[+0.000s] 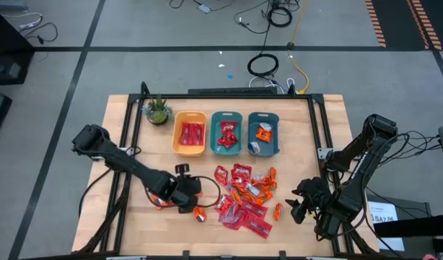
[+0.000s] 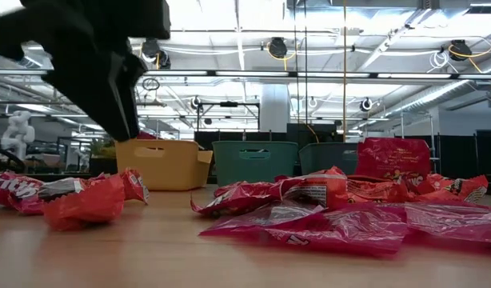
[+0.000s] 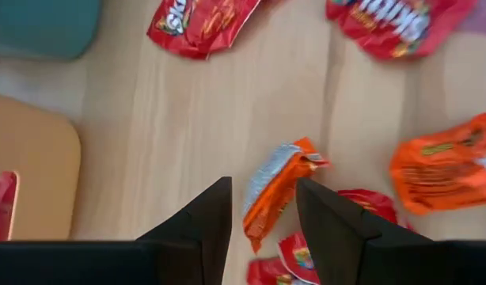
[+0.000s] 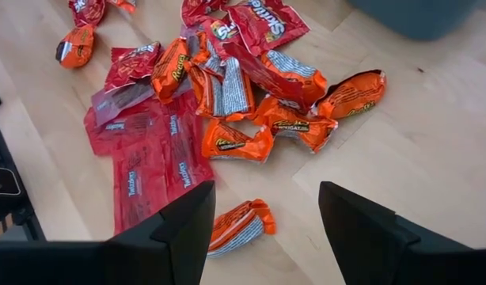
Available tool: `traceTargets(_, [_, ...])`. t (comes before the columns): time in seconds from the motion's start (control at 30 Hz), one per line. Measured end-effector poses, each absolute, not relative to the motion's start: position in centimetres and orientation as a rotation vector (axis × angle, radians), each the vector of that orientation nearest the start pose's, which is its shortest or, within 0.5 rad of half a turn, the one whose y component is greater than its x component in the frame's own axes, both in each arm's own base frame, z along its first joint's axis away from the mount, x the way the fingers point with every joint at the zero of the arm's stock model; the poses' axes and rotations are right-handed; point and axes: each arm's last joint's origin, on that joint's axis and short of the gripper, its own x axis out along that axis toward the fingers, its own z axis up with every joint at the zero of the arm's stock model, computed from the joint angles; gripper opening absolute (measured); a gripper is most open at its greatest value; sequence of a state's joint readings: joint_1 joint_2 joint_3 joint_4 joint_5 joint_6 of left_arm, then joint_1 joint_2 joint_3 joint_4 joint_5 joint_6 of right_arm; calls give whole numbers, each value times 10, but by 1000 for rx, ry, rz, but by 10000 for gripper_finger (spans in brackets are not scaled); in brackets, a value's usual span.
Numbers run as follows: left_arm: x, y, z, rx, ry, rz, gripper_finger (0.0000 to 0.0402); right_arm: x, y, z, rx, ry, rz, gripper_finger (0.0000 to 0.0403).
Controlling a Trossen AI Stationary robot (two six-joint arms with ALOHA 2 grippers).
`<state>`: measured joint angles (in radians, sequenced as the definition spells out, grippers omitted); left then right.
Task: Sort candy
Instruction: Put the orange candy into the top right blue bin
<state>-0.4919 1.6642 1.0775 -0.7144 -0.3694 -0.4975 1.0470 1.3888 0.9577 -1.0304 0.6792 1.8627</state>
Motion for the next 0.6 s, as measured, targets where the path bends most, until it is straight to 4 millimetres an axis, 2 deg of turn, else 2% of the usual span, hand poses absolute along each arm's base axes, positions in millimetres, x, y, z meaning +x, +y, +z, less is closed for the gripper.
traceTargets(0.13, [282, -130, 179, 96, 1213, 177, 153, 131, 190, 226, 611, 775, -564, 217])
traceTargets(0.3, [290, -126, 168, 87, 1284, 32, 153, 131, 190, 226, 622, 770, -569, 217])
traceTargets(0.6, [301, -113, 147, 128, 1343, 38, 147, 131, 190, 226, 644, 760, -577, 217])
